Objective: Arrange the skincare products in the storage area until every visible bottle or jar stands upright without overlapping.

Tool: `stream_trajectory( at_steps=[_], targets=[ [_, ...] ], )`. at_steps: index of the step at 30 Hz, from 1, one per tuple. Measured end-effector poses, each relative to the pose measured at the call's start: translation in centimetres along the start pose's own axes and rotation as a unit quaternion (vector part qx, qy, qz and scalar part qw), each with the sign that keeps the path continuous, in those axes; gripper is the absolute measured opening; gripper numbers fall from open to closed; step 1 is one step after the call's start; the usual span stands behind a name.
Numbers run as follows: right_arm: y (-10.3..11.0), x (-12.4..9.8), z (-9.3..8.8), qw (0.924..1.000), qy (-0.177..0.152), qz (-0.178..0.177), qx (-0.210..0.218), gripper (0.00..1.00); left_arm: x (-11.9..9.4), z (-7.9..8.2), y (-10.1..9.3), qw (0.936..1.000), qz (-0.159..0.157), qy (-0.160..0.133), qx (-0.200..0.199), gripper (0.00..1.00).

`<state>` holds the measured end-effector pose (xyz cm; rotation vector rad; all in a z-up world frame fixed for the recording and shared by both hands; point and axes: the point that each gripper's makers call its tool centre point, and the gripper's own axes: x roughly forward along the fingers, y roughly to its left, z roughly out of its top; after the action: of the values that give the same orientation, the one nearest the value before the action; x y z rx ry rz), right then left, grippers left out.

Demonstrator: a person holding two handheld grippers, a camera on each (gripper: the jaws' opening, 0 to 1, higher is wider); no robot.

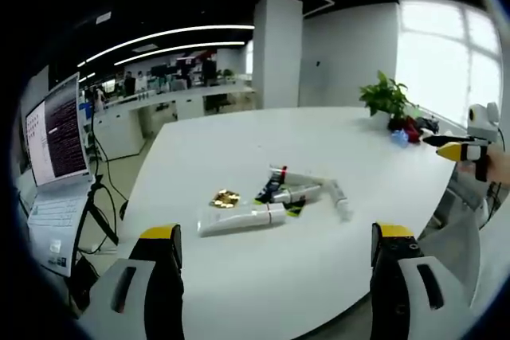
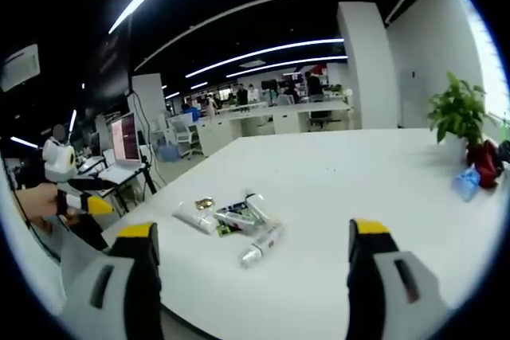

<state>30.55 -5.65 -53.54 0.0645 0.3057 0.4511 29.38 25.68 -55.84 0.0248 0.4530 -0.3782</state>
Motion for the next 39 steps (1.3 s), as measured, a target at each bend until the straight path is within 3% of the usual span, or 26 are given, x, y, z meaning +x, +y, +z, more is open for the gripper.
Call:
stream_trajectory(
  at_steps=[39],
  targets=[
    [0.3,-0.1,-1.7,0.9996,0.026,0.005,0.014,1.0,0.0,-1.2,-0.7,0.9999,-0.007,0.015,-0.003,0.97]
  ],
)
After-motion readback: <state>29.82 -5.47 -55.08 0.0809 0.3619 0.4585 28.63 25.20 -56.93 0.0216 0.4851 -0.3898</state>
